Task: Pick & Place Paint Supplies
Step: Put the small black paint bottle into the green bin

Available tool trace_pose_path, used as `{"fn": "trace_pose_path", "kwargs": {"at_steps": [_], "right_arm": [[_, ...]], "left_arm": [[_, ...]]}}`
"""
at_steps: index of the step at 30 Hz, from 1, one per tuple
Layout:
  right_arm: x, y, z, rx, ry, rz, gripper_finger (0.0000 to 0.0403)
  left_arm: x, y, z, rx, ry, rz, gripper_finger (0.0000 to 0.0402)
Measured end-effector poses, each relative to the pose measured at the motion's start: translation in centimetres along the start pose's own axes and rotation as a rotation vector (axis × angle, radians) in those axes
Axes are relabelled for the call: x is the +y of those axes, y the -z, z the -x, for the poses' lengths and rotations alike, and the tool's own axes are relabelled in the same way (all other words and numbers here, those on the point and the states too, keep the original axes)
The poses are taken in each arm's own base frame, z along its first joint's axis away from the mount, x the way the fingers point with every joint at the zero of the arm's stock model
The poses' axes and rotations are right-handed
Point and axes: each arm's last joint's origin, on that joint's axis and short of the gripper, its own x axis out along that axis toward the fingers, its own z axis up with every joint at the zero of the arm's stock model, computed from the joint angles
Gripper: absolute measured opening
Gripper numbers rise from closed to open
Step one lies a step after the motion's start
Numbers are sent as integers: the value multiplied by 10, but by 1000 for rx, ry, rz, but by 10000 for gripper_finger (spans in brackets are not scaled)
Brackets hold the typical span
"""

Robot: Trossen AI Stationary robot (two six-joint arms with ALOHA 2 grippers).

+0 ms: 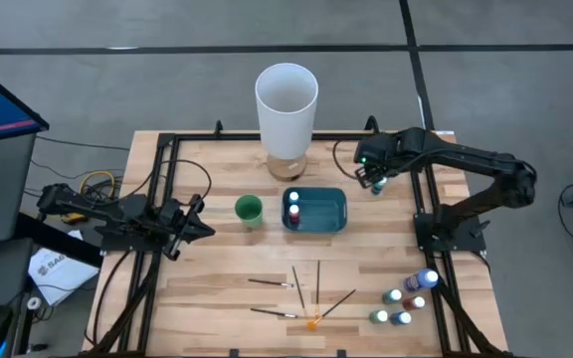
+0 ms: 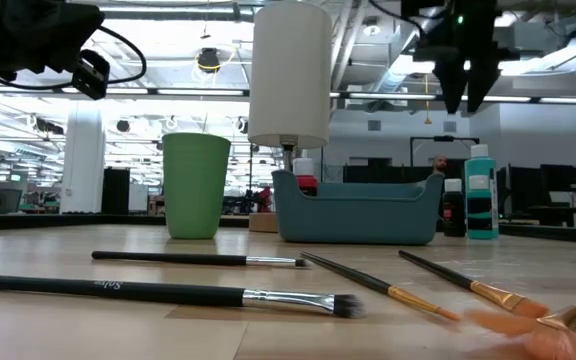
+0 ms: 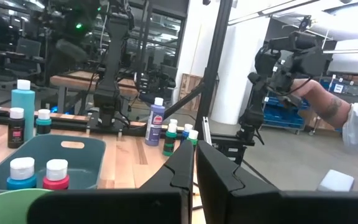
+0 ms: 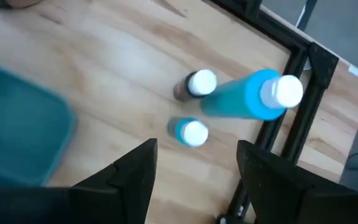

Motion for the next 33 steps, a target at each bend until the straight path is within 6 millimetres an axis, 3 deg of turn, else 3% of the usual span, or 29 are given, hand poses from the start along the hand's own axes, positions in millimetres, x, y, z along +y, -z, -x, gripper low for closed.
{"fn": "trace_pose_path", "kwargs": {"at_steps": [7,13,20,33], "right_arm": [[-1,-17,-29,29,-14,30,216],[0,-32,-54,98,3,223,216],[-5,-46,-76,186,-117,391,216],[-28,-64,-92,151,-225,480,216]], "left_arm": [[0,0,0,-3,0,0,8],[0,-1,0,-10,1,0,8],[0,-2,0,-15,3,0,8],[0,-2,0,-20,4,-1,8]]}}
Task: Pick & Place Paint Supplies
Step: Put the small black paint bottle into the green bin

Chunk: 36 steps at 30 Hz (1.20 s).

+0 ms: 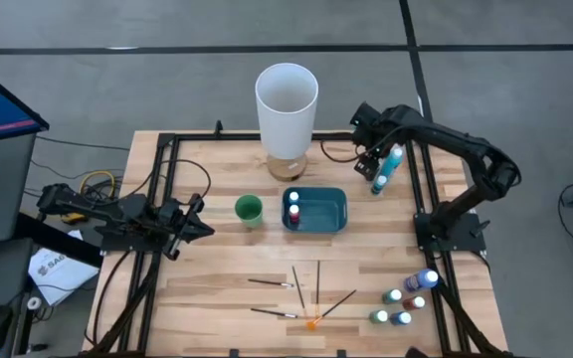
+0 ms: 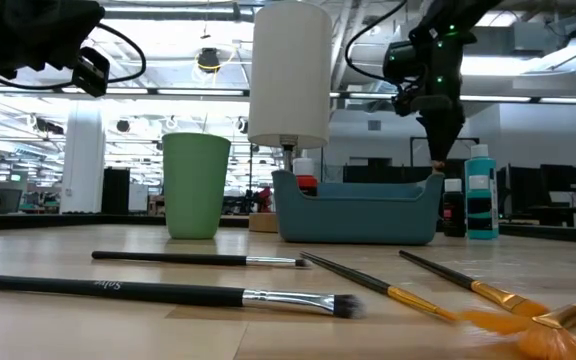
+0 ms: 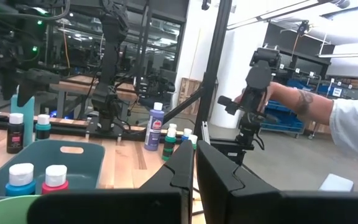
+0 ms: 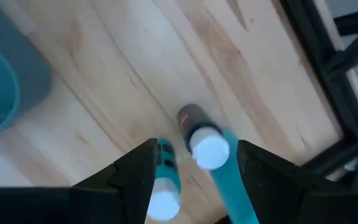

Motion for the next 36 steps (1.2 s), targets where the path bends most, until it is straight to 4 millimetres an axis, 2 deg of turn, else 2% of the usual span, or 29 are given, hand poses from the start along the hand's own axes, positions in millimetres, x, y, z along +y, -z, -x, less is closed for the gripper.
{"fn": "trace_pose_path", "kwargs": {"at_steps": [6,14,21,30,36], "right_arm": [[-7,5,-14,15,2,17,208],[-6,16,-32,83,-9,39,207],[-6,15,-34,56,0,43,201],[-5,15,-36,61,-15,48,154],[-6,15,-36,61,-8,52,159]], "left_arm": [[0,0,0,-2,0,0,8],[0,0,0,-2,1,0,8],[0,0,0,-2,0,0,8],[0,0,0,-2,0,0,8],[0,0,0,-2,0,0,8]]}}
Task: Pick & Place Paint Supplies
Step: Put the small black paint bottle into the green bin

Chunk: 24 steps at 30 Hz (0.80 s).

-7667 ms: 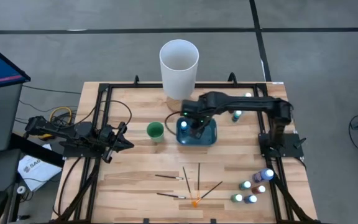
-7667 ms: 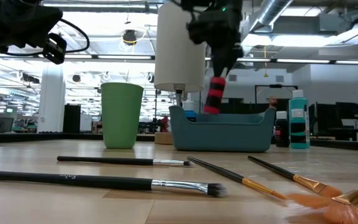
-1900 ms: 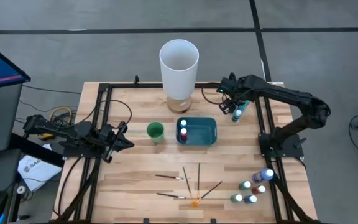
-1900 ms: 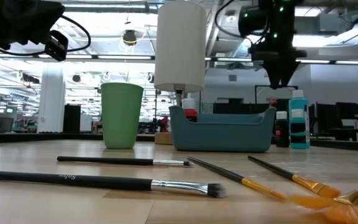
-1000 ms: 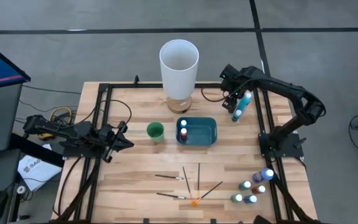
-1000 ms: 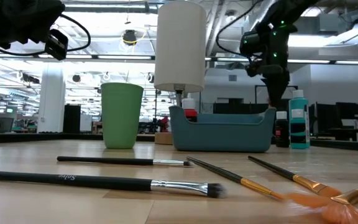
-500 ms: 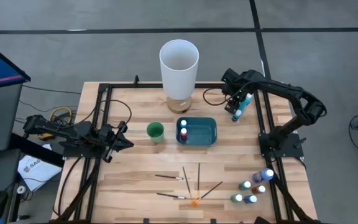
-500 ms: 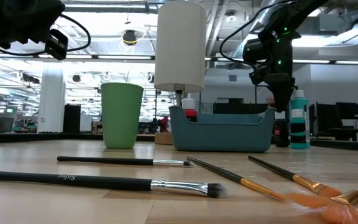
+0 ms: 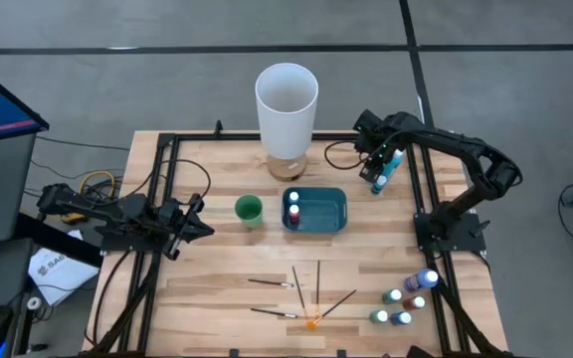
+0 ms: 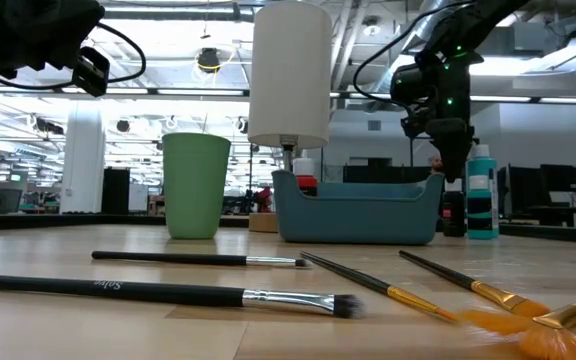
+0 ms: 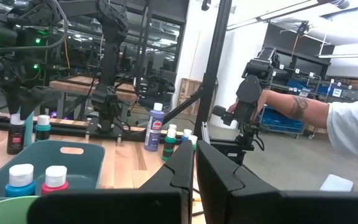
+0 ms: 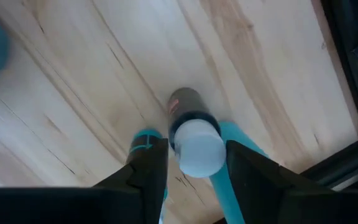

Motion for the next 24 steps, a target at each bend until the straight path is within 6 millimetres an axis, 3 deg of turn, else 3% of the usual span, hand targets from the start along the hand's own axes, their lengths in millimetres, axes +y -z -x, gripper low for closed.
{"fn": "trace_pose_path", "kwargs": {"at_steps": [10,19,24], "right_arm": [[-1,-3,0,-28,11,-7,197],[2,8,-19,26,3,12,194],[2,6,-20,0,9,4,194]], "left_arm": [[0,0,0,0,0,0,8],[0,0,0,0,0,0,8],[0,0,0,0,0,0,8]]}}
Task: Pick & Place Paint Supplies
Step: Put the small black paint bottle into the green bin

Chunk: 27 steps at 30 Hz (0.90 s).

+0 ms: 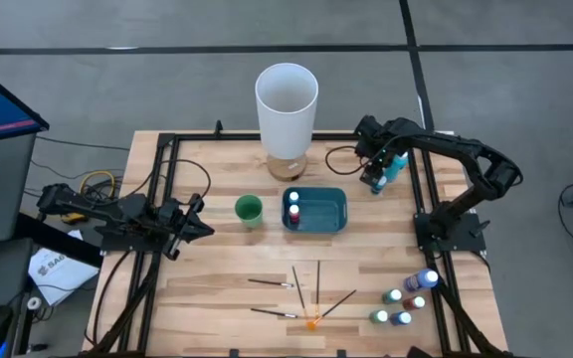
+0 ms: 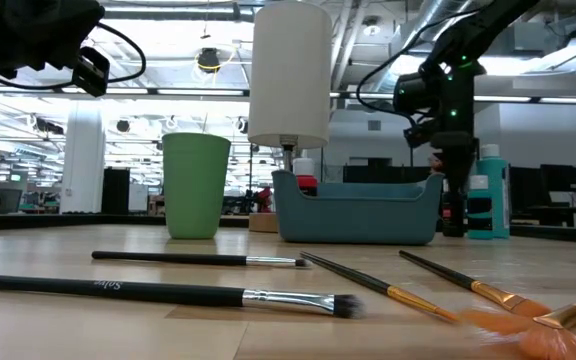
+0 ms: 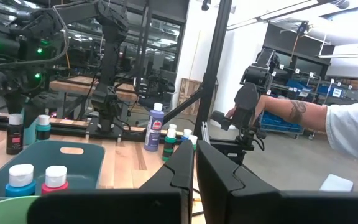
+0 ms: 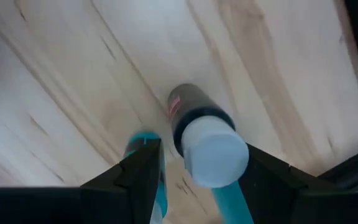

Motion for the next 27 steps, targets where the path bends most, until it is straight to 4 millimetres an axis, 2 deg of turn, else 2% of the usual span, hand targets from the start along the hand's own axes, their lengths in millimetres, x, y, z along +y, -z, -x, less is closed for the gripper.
{"fn": "trace_pose_path", "kwargs": {"at_steps": [8,17,27], "right_arm": [[-1,-4,0,-43,9,7,176],[-1,-3,1,-38,4,4,113],[2,-6,6,-38,33,6,116]], "left_arm": [[0,0,0,0,0,0,8],[0,0,0,0,0,0,8],[0,0,0,0,0,0,8]]}}
